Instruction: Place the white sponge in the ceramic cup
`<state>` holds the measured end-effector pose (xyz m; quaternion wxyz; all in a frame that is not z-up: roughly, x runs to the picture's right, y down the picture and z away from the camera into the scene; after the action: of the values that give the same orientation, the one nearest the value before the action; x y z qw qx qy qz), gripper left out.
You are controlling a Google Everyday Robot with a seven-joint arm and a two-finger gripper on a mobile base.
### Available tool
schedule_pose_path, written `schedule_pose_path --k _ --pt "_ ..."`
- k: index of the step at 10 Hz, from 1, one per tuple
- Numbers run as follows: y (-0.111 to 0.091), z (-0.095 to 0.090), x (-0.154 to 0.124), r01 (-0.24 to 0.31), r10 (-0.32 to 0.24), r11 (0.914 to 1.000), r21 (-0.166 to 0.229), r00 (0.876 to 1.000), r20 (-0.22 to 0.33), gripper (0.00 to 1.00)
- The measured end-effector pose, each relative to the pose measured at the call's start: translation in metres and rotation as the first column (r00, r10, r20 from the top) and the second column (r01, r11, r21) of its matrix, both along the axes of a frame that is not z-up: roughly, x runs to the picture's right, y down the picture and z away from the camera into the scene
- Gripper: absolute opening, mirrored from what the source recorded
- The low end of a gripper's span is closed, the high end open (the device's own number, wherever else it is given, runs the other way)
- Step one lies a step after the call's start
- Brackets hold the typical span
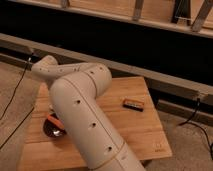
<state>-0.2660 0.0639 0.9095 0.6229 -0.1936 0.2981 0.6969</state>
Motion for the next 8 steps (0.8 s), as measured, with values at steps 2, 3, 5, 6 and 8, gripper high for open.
schedule_pose_path --k 2,3,5,6,8 --pt "0.000 0.001 0.000 -0.001 0.001 1.0000 0.000 1.000 0.002 0.65" --pt "0.000 0.001 -0.004 0.001 -0.001 1.0000 -0.004 1.000 0.020 0.65" --pt "0.000 0.003 -0.013 -0.007 0.008 0.9999 -0.009 0.998 0.059 0.65" --pt "-0.001 0.005 -0.017 -0.013 0.014 0.9998 -0.012 0.997 0.072 0.65" --pt "0.000 0.010 -0.023 -0.020 0.022 0.9996 -0.019 0.996 0.089 0.65"
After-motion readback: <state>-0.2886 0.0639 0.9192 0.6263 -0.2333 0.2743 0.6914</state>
